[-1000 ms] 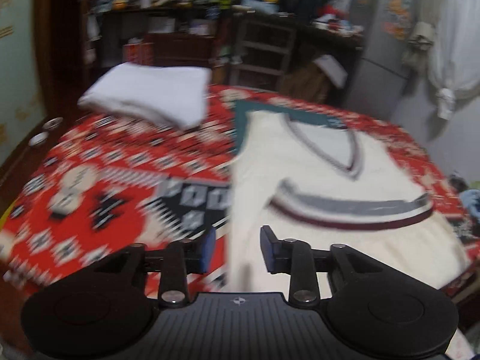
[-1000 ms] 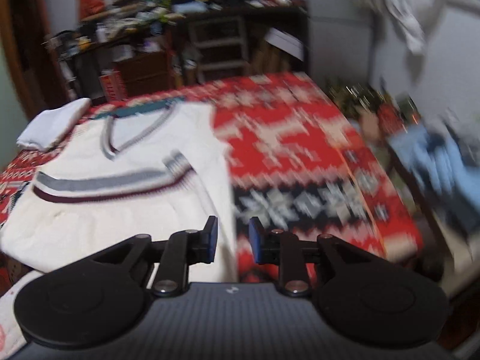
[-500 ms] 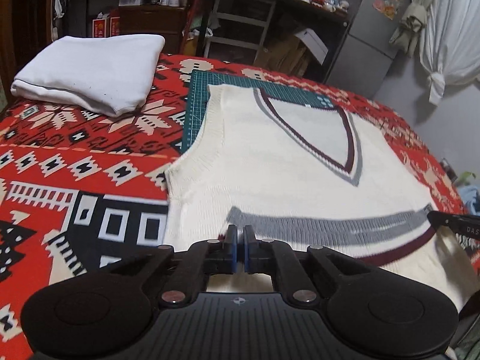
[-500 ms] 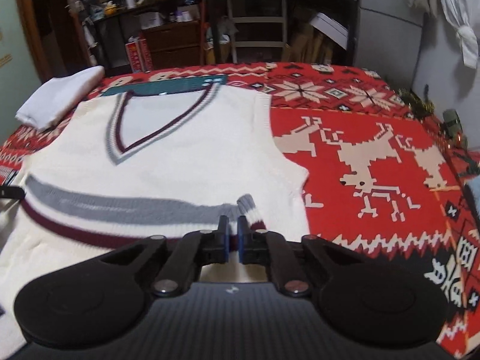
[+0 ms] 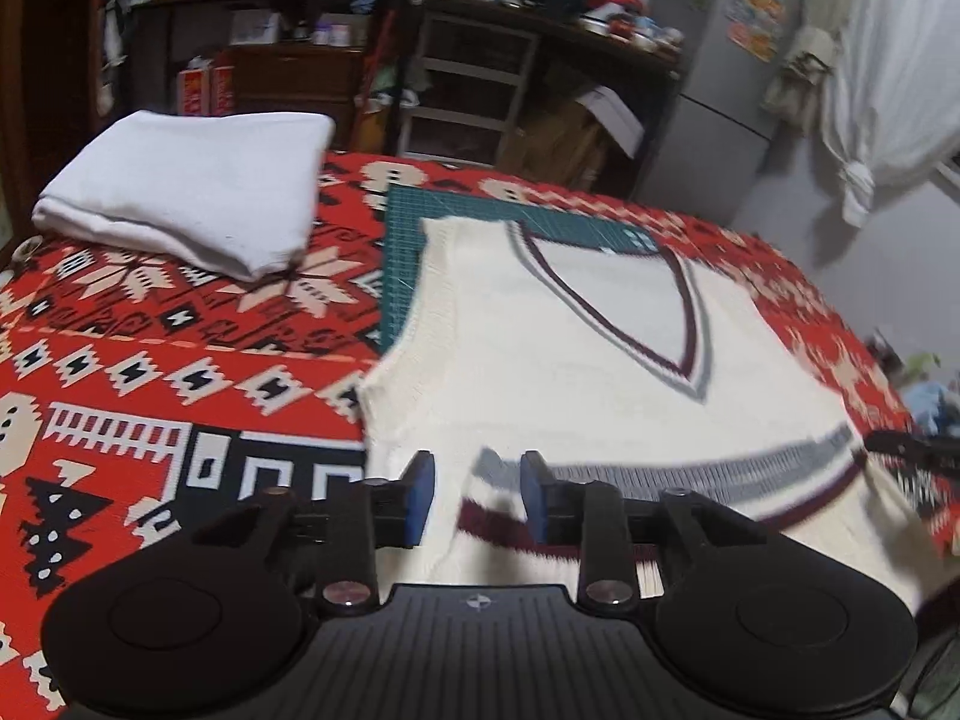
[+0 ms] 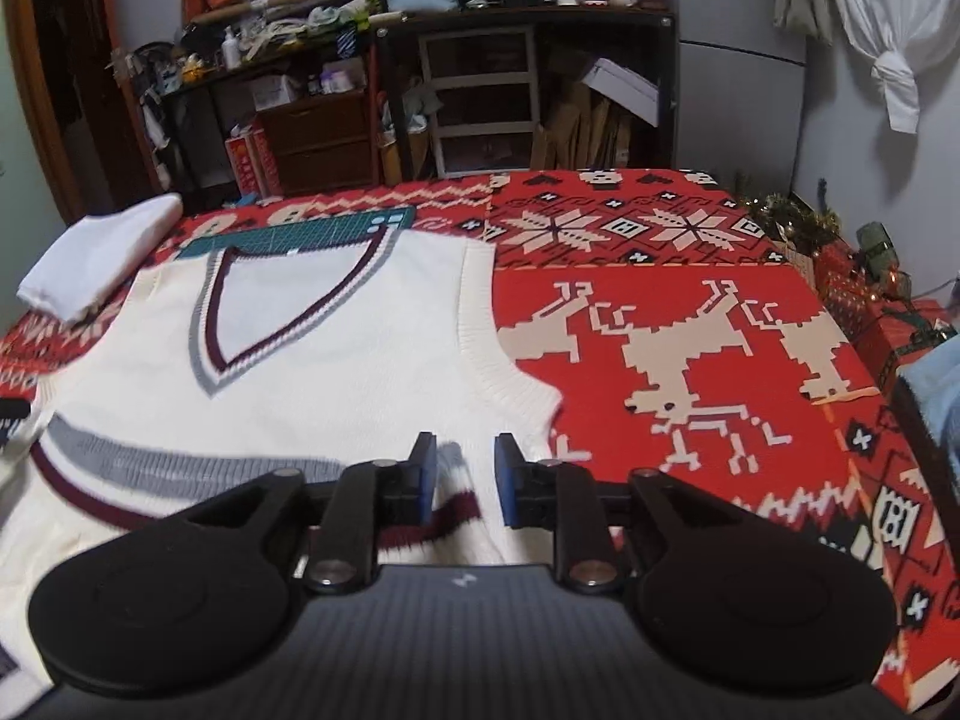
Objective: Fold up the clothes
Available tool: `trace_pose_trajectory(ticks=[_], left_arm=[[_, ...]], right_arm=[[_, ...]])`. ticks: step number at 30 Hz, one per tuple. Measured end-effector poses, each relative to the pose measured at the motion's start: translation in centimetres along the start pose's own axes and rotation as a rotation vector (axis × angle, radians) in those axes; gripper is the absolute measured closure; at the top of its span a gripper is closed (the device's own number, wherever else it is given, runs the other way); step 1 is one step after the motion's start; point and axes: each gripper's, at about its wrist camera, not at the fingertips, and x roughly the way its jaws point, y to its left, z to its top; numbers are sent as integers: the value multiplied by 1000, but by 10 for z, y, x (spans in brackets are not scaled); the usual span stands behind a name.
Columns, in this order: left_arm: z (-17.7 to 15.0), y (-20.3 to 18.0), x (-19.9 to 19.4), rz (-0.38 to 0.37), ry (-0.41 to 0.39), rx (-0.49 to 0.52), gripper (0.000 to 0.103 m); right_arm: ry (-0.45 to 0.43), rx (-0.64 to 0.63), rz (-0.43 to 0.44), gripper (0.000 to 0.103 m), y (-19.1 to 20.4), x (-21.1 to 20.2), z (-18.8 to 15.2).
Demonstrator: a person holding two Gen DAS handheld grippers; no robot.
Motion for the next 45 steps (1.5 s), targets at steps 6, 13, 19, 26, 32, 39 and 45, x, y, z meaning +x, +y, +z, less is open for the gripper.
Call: trace_pose_trajectory(ticks=[6, 13, 19, 26, 32, 39, 45], left_arm=[[-8, 1, -2, -29, 5, 9, 75], [-3, -5, -23, -18, -46, 8, 99], [17, -2, -26, -14, -77, -15, 99], [6, 2, 8, 46, 6, -1, 91], [7, -12, -20, 87, -48, 29, 72], [-5, -51, -47, 69, -37, 75, 37], [-32, -94, -48, 49, 33, 129, 26]], right_arm=[[44, -22, 17, 75, 0, 10, -11], [18, -27, 27, 97, 5, 0, -10], [-63, -3, 26, 97, 5, -25, 11], [46, 1, -24, 97, -2, 23, 6], [22, 38, -60, 79, -4, 18, -3], [-24, 38, -55, 53, 14, -30, 0], [19, 5, 18, 24, 54, -54, -22]])
